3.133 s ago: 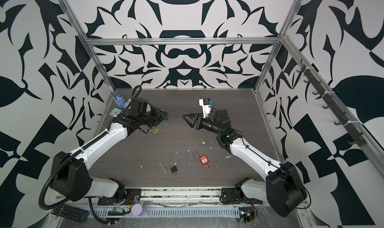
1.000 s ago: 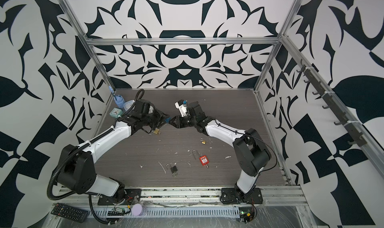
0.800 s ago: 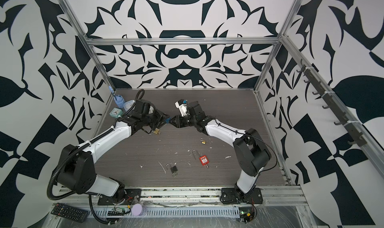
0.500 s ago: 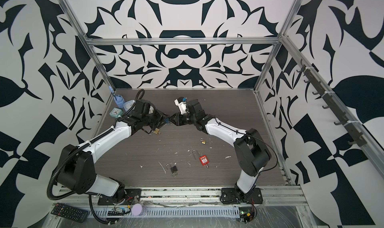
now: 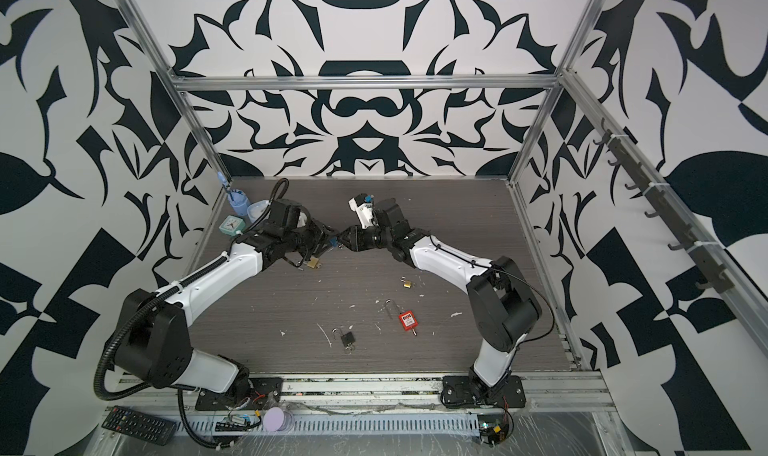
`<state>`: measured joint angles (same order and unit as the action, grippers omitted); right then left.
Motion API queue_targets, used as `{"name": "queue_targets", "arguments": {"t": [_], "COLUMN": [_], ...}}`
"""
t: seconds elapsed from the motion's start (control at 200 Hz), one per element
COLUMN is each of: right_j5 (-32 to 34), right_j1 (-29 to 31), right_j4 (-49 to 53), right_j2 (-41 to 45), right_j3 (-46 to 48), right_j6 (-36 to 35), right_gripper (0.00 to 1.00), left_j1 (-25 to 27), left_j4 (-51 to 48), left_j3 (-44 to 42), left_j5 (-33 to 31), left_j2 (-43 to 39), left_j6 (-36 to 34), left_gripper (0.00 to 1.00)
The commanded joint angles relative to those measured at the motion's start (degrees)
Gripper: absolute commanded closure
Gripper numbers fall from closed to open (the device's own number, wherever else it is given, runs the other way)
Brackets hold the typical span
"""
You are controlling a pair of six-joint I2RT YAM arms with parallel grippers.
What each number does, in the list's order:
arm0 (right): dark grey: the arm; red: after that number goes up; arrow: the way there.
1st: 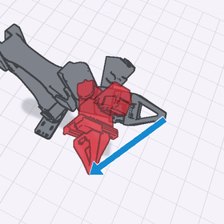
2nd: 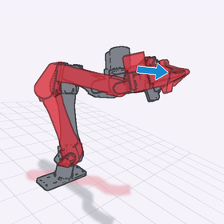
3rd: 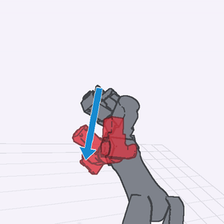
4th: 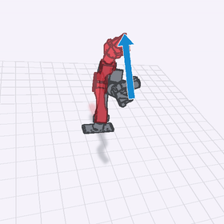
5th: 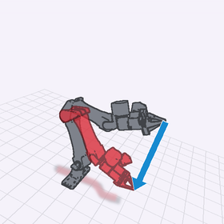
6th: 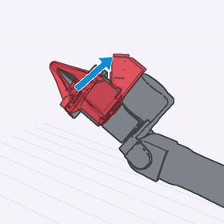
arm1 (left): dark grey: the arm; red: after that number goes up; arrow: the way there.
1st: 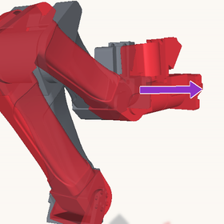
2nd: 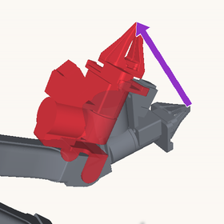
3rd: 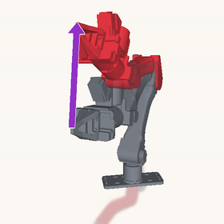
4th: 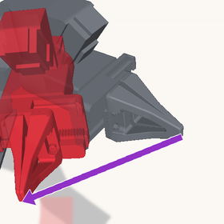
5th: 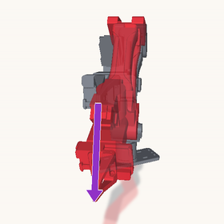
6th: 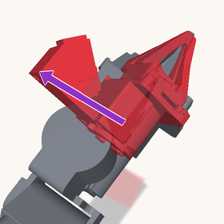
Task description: Lock with the key
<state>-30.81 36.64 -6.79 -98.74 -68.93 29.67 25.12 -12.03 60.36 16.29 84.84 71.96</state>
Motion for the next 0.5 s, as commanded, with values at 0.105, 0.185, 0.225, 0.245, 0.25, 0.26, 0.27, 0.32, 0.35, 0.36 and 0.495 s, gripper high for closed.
{"name": "queue_targets", "arguments": {"t": [0.105, 0.185, 0.225, 0.245, 0.25, 0.26, 0.27, 0.32, 0.35, 0.36, 0.495], "right_j5": [0.6, 0.8, 0.9, 1.0, 1.1, 1.1, 1.1, 1.2, 1.2, 1.2, 1.0], "right_j1": [0.4, 0.4, 0.4, 0.4, 0.4, 0.4, 0.4, 0.4, 0.4, 0.4, 0.4], "right_j4": [-0.9, -1.2, -1.3, -1.4, -1.4, -1.5, -1.4, -1.5, -1.5, -1.6, -1.8], "right_j2": [0.7, 0.8, 0.9, 1.0, 1.0, 1.1, 1.1, 1.3, 1.4, 1.4, 1.4], "right_j3": [0.4, 0.8, 1.1, 1.2, 1.2, 1.3, 1.3, 1.6, 1.8, 1.8, 2.0], "right_j6": [-1.1, -1.1, -1.1, -1.1, -1.1, -1.1, -1.1, -1.2, -1.1, -1.1, -1.0], "right_gripper": [0.72, 0.72, 0.72, 0.72, 0.72, 0.72, 0.72, 0.72, 0.73, 0.73, 0.74], "left_j1": [0.0, 0.0, 0.0, 0.0, 0.0, 0.0, 0.0, -0.1, 0.0, 0.0, 0.0], "left_j4": [0.0, 0.0, -0.1, -0.1, -0.1, -0.1, -0.2, -0.2, -0.2, -0.2, -0.2], "left_j3": [-0.1, -0.2, -0.2, -0.2, -0.3, -0.3, -0.3, -0.3, -0.3, -0.4, -0.4], "left_j5": [-0.8, -1.0, -1.0, -1.1, -1.1, -1.1, -1.1, -1.2, -1.2, -1.2, -1.0], "left_j2": [-1.4, -1.5, -1.5, -1.6, -1.6, -1.6, -1.7, -1.8, -1.9, -1.9, -1.8], "left_j6": [-0.6, -0.6, -0.6, -0.6, -0.5, -0.6, -0.6, -0.6, -0.6, -0.6, -0.6], "left_gripper": [1.00, 1.00, 1.00, 1.00, 1.00, 1.00, 1.00, 1.00, 1.00, 1.00, 1.00]}}
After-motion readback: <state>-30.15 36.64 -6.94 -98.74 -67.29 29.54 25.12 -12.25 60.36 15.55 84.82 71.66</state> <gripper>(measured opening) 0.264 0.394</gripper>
